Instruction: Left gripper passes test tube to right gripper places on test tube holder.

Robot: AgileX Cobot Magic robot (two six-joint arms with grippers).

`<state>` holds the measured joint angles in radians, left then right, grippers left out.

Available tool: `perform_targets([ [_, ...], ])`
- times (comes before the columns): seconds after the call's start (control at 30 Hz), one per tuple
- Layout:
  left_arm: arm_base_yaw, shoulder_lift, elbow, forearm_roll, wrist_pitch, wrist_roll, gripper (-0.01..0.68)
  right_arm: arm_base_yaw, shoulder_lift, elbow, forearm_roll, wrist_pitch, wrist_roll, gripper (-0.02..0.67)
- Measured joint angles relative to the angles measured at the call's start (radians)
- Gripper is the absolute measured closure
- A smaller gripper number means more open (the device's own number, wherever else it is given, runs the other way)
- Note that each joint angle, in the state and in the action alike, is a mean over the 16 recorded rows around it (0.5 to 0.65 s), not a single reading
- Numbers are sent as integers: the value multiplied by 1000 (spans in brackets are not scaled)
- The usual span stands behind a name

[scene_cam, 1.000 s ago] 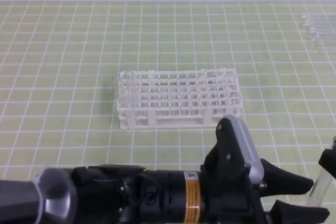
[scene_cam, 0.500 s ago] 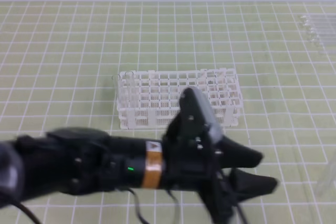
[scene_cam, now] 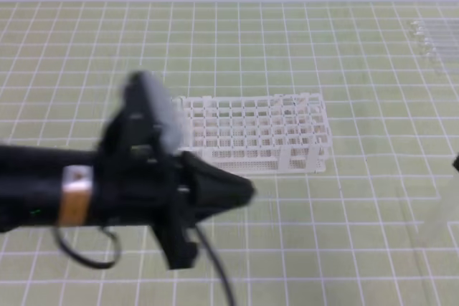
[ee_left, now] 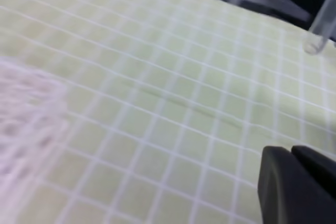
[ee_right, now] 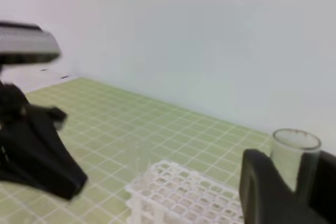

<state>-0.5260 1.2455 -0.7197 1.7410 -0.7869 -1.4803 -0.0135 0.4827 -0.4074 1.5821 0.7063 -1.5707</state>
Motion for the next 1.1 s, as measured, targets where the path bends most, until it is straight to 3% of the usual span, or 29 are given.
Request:
perform_targets([
  [0.3, 95, -343, 182, 32, 142, -121, 672, 0, 140, -2, 114, 103, -229, 544],
  [0.67, 104, -777, 349, 25, 403, -273, 673, 0, 342, -79, 150, 237, -451, 545],
  [1.1, 104, -908, 440, 26, 512, -336, 673, 0, 520, -213, 150, 315, -496, 545],
])
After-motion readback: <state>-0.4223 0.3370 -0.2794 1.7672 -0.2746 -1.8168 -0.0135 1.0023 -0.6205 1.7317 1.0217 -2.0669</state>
